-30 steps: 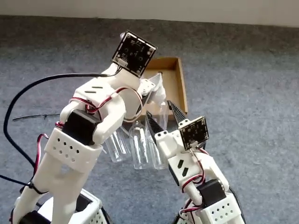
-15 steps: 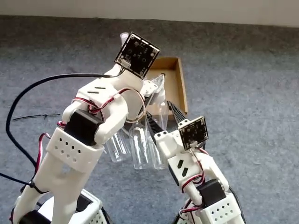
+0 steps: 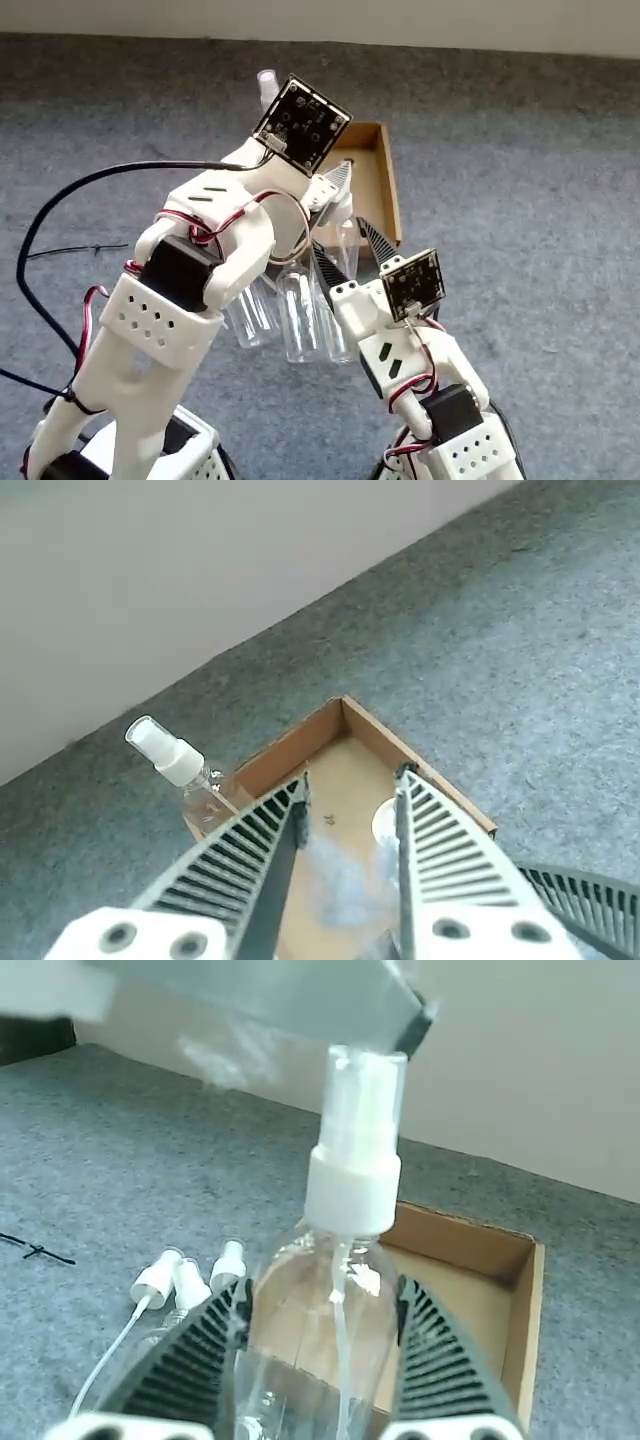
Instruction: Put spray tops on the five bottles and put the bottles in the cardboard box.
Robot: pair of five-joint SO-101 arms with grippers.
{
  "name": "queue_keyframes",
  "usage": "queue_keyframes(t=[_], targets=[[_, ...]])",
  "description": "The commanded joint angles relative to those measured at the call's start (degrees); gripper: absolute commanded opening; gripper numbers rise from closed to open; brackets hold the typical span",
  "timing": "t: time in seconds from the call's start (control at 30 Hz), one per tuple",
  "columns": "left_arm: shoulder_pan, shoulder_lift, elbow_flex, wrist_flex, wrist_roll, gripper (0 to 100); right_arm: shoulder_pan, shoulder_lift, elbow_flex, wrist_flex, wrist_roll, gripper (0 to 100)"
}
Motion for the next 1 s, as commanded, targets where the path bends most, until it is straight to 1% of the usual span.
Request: queue_keyframes(t=[0.0, 0.07, 0.17, 0.23, 0.5, 0.6, 0.67, 0.77, 0.9, 0.97], targets=[[0.2, -0.6, -2.2, 0.0, -0.4, 15, 0.5, -0.8, -1.1, -1.4, -0.5, 0.5], [-0.7, -0.7, -6.1, 0.8, -0.4, 15, 0.5, -0.8, -1.1, -1.4, -0.5, 0.5], [-2.4, 0.0, -11.3, 5.5, -0.4, 15, 0.5, -0.8, -1.1, -1.4, -0.5, 0.5], [-2.6, 0.9, -10.7, 6.6, -0.4, 15, 0.5, -0.8, -1.1, -1.4, -0.5, 0.5], [-2.9, 8.1, -8.9, 5.4, -0.5, 15, 0.5, -0.8, -1.1, -1.4, -0.4, 0.5], [-1.1, 9.3, -8.9, 4.4, -1.1, 15, 0.5, -0.8, -1.1, -1.4, -0.3, 0.5], [0.6, 9.5, -8.9, 4.6, -3.3, 15, 0.5, -0.8, -1.1, -1.4, -0.3, 0.5], [1.3, 9.2, -9.0, 4.6, -3.5, 15, 0.5, -0.8, -1.1, -1.4, -0.3, 0.5], [-0.5, 8.3, -14.0, 5.0, -3.4, 15, 0.5, -0.8, -1.1, -1.4, -0.2, 0.5], [-1.6, 8.0, -17.8, 6.9, -3.4, 15, 0.5, -0.8, -1.1, -1.4, -0.2, 0.5]])
